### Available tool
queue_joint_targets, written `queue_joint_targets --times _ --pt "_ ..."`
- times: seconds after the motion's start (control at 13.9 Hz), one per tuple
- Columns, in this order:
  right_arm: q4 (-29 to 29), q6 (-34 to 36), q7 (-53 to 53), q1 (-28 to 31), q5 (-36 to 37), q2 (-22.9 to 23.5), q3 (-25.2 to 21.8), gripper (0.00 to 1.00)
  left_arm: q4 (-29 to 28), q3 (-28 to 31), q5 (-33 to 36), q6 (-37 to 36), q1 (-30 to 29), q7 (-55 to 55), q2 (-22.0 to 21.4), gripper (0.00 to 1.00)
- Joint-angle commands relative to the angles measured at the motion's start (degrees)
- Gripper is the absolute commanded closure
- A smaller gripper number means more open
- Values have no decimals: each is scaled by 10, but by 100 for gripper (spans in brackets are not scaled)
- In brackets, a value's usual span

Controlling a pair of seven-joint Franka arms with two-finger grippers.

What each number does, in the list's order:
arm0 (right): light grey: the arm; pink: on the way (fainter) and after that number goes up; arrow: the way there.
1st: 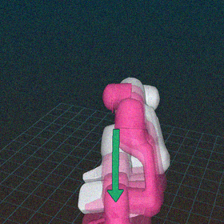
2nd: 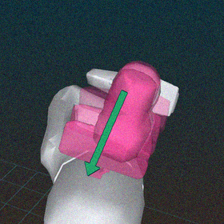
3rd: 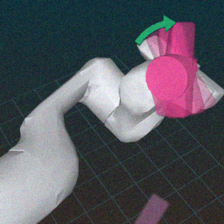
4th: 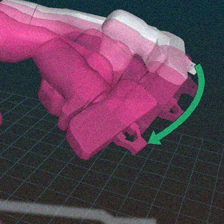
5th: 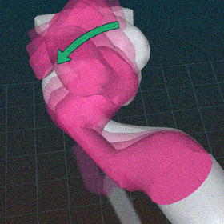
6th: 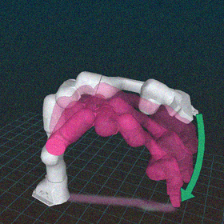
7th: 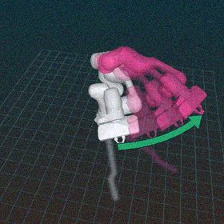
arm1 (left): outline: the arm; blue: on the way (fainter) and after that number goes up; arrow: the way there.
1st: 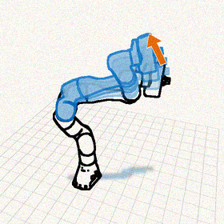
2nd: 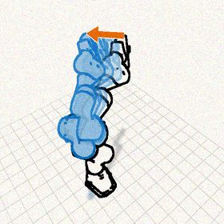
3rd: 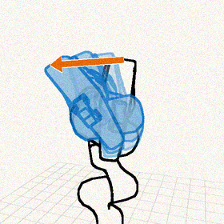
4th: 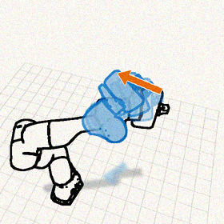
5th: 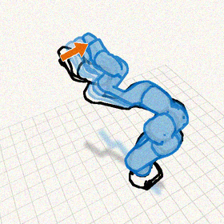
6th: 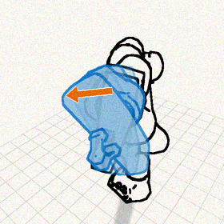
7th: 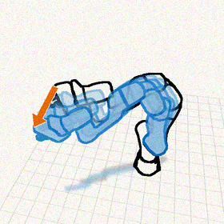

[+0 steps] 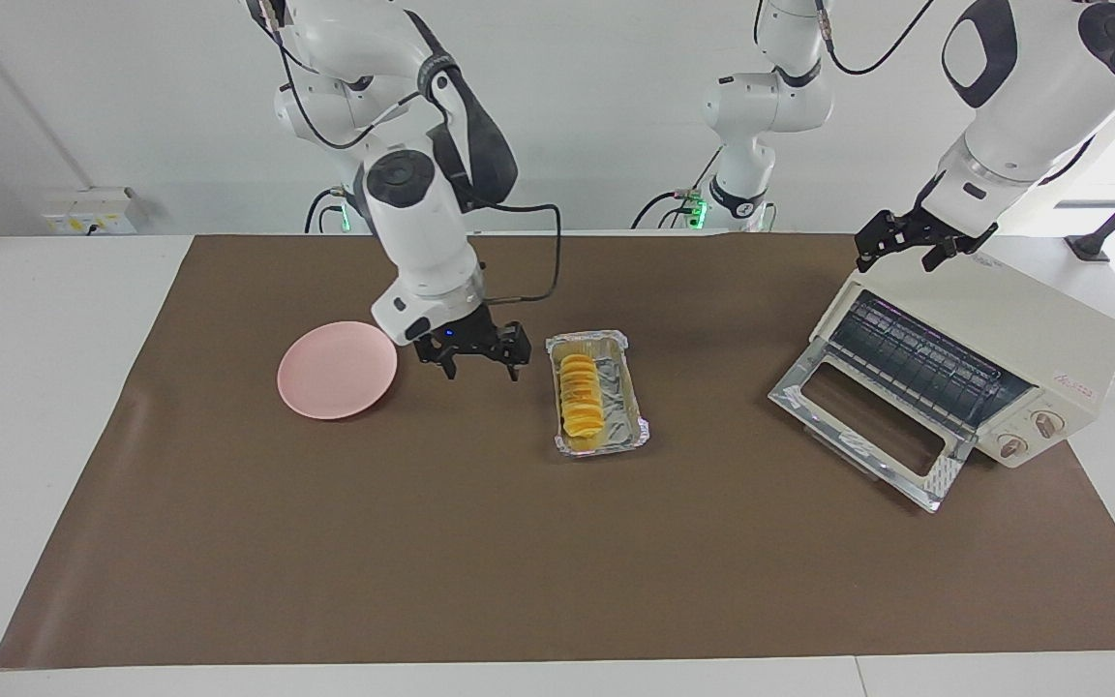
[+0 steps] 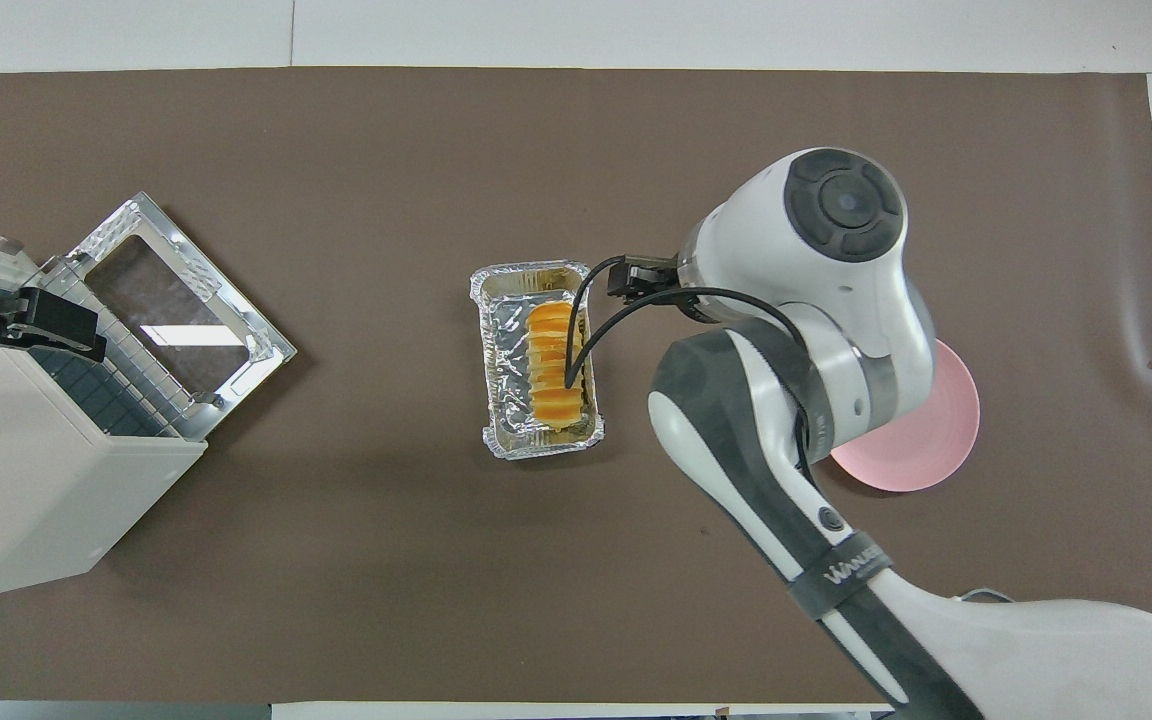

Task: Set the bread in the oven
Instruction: 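Withdraw the right gripper while the left gripper reaches the foil tray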

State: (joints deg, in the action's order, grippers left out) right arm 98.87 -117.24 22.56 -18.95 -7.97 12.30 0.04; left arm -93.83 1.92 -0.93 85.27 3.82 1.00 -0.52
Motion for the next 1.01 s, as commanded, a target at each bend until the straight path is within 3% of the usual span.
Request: queue_joint_targets --times 0.0,0.07,0.22,0.36,0.5,0.65,0.93 --pt "8 31 -105 57 1 -40 7 0 -13 -2 8 8 12 -16 -12 0" --pt "8 43 -147 77 1 -50 7 0 -14 -5 8 18 29 -82 -14 0" --pt "8 74 -206 103 2 -71 6 0 -20 -7 -2 119 61 -197 -3 0" --pt "8 106 -226 134 21 -95 7 0 -8 -6 -79 146 80 -212 36 0" --pt "8 135 -265 152 40 -117 7 0 28 -8 -101 167 121 -247 97 0" --pt "8 164 -292 165 42 -133 7 0 78 -6 -98 193 197 -310 180 0" --pt "8 235 -293 185 47 -160 7 0 80 -5 -95 291 282 -389 240 0"
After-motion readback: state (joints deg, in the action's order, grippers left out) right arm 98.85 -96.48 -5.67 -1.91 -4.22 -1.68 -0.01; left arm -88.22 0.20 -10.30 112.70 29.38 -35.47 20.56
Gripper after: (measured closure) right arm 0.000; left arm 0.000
